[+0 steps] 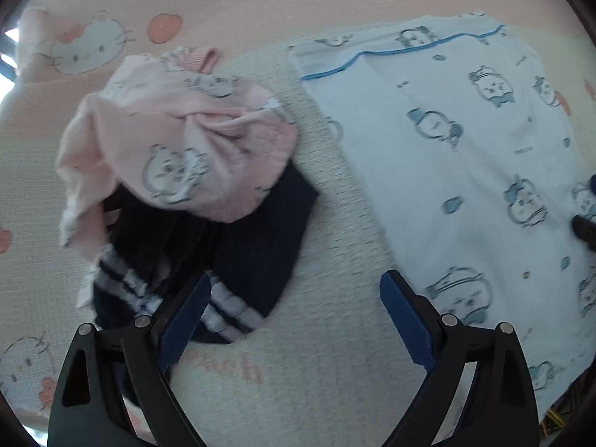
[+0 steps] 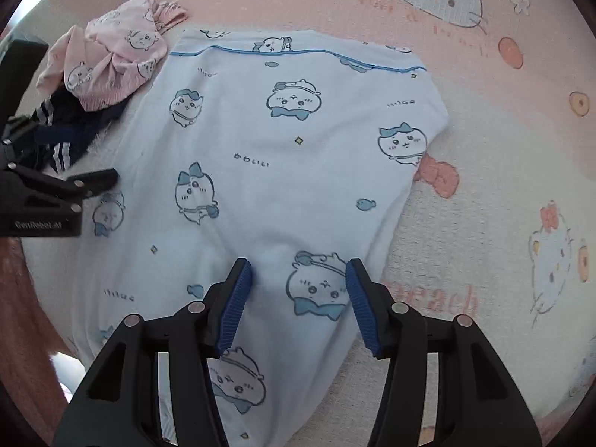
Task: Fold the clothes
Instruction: 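Move both open grippers along the pants to the elastic cuffs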
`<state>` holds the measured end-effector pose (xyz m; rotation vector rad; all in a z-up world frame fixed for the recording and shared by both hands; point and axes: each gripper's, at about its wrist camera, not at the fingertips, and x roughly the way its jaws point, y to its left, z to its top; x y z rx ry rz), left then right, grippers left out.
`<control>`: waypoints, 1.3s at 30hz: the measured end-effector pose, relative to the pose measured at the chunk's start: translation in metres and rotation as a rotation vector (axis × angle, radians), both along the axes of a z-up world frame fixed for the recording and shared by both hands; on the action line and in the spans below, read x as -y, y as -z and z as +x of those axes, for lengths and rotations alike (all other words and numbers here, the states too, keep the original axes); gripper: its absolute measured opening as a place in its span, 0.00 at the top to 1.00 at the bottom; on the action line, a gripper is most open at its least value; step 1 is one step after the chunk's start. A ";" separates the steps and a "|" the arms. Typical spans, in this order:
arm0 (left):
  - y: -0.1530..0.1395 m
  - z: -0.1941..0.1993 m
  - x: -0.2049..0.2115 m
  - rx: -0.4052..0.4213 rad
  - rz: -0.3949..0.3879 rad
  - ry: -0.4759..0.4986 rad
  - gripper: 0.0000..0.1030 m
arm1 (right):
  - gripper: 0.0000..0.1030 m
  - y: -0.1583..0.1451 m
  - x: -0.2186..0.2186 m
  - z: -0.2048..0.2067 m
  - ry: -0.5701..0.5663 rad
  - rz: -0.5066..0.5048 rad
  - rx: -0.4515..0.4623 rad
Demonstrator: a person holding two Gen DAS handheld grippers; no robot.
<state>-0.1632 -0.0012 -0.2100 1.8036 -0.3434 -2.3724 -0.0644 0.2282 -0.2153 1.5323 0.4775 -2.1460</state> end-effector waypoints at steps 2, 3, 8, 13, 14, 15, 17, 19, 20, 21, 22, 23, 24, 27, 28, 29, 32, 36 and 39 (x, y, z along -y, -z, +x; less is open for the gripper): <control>-0.008 0.011 0.007 -0.015 0.063 -0.051 0.08 | 0.47 -0.011 -0.013 0.007 0.033 -0.027 0.003; -0.011 0.017 0.005 -0.027 0.128 -0.069 0.08 | 0.47 -0.019 -0.023 0.012 0.045 -0.132 0.047; -0.018 0.035 -0.044 -0.074 0.165 0.026 0.08 | 0.48 -0.030 -0.044 0.052 0.080 -0.177 0.072; 0.006 0.065 -0.074 -0.028 0.200 0.108 0.08 | 0.48 -0.013 -0.059 0.050 0.110 -0.100 0.087; 0.012 0.072 -0.075 -0.008 0.179 0.119 0.08 | 0.48 -0.009 -0.063 0.050 0.105 -0.093 0.087; 0.013 0.076 -0.074 -0.005 0.171 0.127 0.08 | 0.48 -0.006 -0.067 0.050 0.100 -0.086 0.087; 0.010 0.081 -0.068 0.027 0.142 0.127 0.08 | 0.48 -0.006 -0.070 0.051 0.093 -0.084 0.082; 0.003 0.088 -0.059 0.034 0.089 0.093 0.08 | 0.46 -0.008 -0.071 0.052 0.086 -0.086 0.076; -0.002 0.091 -0.055 0.028 0.058 0.069 0.08 | 0.45 -0.009 -0.071 0.052 0.083 -0.088 0.073; -0.007 0.095 -0.050 0.023 0.027 0.045 0.08 | 0.45 -0.010 -0.071 0.053 0.080 -0.089 0.069; -0.011 0.099 -0.046 0.015 0.043 0.021 0.08 | 0.45 -0.011 -0.072 0.053 0.077 -0.090 0.066; -0.017 0.104 -0.043 0.004 0.154 -0.003 0.08 | 0.45 -0.012 -0.072 0.053 0.074 -0.091 0.063; -0.019 0.109 -0.040 -0.001 0.231 -0.020 0.08 | 0.45 -0.013 -0.073 0.054 0.071 -0.093 0.060; -0.007 0.120 -0.038 0.028 0.270 -0.034 0.08 | 0.45 -0.017 -0.074 0.055 0.061 -0.096 0.050; -0.003 0.124 -0.037 0.038 0.283 -0.039 0.08 | 0.45 -0.017 -0.074 0.056 0.055 -0.094 0.049; -0.001 0.129 -0.035 0.044 0.308 -0.052 0.08 | 0.45 -0.015 -0.069 0.056 0.044 -0.087 0.050; -0.010 0.144 -0.022 0.035 0.469 -0.130 0.11 | 0.45 -0.011 -0.071 0.059 0.040 -0.073 0.087; -0.013 0.142 -0.021 0.040 0.659 -0.128 0.61 | 0.45 -0.009 -0.079 0.082 -0.041 -0.069 0.135; 0.010 0.134 -0.020 0.122 0.717 -0.199 0.61 | 0.45 -0.007 -0.082 0.092 -0.047 -0.044 0.137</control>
